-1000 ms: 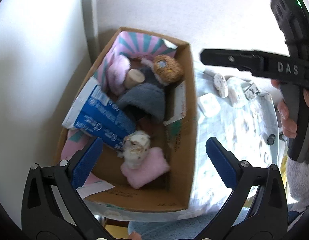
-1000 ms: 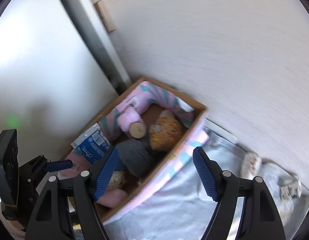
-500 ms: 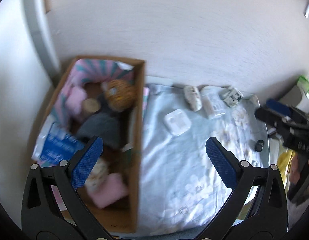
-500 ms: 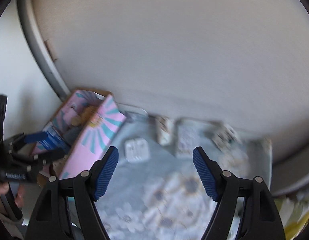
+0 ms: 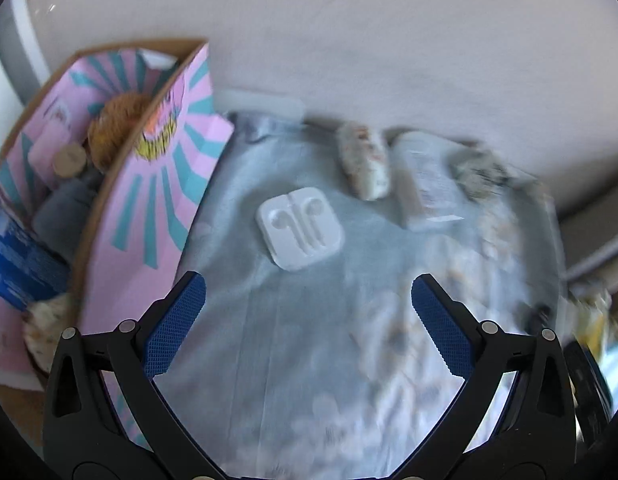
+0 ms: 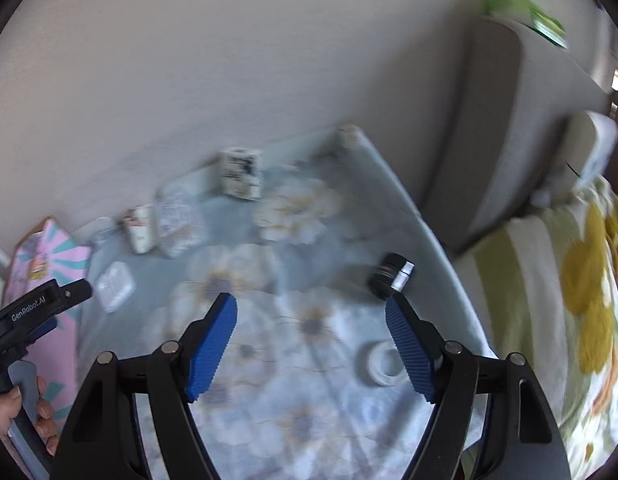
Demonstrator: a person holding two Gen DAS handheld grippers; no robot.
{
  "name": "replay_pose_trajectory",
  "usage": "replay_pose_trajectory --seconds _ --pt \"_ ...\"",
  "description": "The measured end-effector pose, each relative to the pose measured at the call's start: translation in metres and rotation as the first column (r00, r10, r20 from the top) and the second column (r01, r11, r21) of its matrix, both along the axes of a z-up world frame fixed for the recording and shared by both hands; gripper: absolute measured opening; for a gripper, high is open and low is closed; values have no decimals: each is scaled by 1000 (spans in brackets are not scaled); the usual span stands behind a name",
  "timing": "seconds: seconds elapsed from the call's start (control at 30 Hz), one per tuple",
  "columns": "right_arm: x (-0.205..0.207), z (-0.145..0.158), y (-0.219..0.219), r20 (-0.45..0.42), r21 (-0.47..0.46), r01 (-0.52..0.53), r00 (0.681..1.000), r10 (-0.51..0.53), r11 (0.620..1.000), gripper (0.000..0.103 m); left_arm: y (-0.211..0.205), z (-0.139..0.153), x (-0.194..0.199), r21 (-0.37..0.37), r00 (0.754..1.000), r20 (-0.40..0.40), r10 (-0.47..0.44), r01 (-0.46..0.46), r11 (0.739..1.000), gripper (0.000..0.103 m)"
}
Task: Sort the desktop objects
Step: 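Move both tools back to the items on the sheet, then grasp white earphone case with left tool while right tool grasps black cream jar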
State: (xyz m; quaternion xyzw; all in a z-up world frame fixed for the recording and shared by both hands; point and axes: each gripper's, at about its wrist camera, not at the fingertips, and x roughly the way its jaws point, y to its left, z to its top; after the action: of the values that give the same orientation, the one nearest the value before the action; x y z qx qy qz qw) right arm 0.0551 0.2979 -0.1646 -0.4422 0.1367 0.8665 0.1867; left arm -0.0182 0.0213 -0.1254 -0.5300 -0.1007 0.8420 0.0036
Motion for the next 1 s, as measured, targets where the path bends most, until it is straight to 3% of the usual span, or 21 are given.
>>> replay_pose_trajectory --seconds 0.13,0.33,0.57,0.83,1.0 --pt "7 -25 28 -4 -28 102 995 -102 994 73 8 -36 -14 -61 997 3 81 -81 995 103" --pt "-2 -48 45 -35 -25 155 987 -156 988 73 15 -55 -27 -128 990 -13 143 -144 981 103" --pt "-14 -59 55 -37 -3 195 980 -195 981 73 16 -62 -37 -162 979 -16 203 -203 966 103" --pt "-24 -66 72 -35 6 232 972 -232 973 73 22 -59 -37 -174 978 -28 208 -210 962 102" --pt "-25 -74 77 -13 -17 228 974 -228 974 59 22 -57 -32 -168 975 -32 222 -224 960 101"
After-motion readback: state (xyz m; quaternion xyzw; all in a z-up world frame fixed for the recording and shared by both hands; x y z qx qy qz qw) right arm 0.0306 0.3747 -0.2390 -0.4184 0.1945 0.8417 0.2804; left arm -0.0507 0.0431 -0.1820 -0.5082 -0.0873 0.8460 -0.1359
